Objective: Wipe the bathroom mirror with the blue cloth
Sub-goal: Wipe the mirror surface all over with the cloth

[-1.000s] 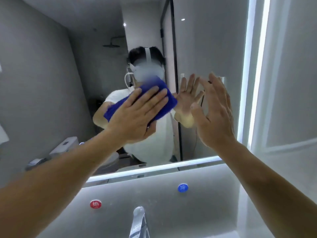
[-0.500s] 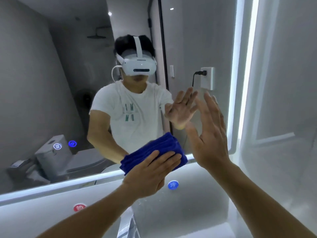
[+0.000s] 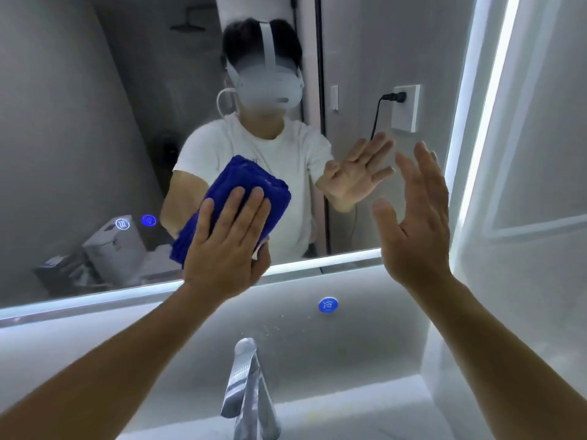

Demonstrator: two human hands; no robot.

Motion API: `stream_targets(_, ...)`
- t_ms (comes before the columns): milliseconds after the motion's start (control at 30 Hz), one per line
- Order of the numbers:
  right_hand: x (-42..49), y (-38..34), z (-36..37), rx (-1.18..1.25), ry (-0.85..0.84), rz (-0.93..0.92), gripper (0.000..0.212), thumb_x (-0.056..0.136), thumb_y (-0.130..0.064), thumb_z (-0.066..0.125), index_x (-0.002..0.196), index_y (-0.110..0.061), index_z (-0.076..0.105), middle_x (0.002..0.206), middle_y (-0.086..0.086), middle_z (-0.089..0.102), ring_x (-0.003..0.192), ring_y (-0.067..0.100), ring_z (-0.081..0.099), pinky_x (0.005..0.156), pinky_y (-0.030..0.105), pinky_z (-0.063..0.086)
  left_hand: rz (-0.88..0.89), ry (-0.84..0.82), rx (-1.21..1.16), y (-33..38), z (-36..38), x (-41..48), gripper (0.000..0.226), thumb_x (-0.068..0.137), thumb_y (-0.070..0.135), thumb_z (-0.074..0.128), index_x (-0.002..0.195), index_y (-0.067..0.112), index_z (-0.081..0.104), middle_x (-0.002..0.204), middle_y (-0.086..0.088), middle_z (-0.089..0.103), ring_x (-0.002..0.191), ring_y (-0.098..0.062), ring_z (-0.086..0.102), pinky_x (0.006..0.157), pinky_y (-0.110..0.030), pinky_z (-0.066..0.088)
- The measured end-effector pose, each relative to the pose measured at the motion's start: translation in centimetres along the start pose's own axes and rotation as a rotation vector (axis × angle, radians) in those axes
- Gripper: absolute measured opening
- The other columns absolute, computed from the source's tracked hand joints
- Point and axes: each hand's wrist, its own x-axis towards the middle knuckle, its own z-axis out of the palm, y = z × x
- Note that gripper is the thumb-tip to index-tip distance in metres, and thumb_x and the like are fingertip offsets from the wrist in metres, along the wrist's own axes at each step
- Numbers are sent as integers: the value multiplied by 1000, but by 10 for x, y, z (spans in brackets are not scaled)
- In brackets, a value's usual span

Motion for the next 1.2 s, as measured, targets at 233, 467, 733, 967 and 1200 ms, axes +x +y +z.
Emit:
stream_targets(233,-15,16,1,-2,-55,33,60,92,-30,44,150,-20,34,162,-8,17,149,8,10,118,25,7,348,-147,-1,72,28,-48,70,95,33,39,156,10,15,165,-7,1,152,-26,0,123,-48,-2)
stream_targets(467,-8,9,7,7,-31,-54,57,95,-31,42,149,-12,37,161,-4,21,149,7,11,117,17,4,407,-225,-42,7,6,-17,67,98,33,39,157,13,13,163,-3,10,151,-21,5,123,-44,-1)
stream_targets(733,-4,-39,39,99,-76,-97,66,92,-51,34,150,-21,32,160,-4,22,145,10,16,112,36,18,268,-136,-46,-69,-17,22,64,99,33,37,157,17,16,165,2,11,152,-21,9,122,-45,5)
stream_targets(967,-6,-68,56,165,-145,-73,62,91,-32,43,150,-17,33,161,5,18,147,22,18,118,42,18,110,-167,0,-7,-7,-14,77,92,41,45,157,14,12,165,-3,-2,152,-21,5,122,-46,-1)
stream_targets(1200,-3,-73,45,79,-123,-52,66,90,-38,43,153,-28,25,162,-15,6,146,-1,0,116,34,6,116,-104,-102,-60,-24,47,69,91,36,43,155,17,26,162,-2,21,151,-20,12,122,-46,9)
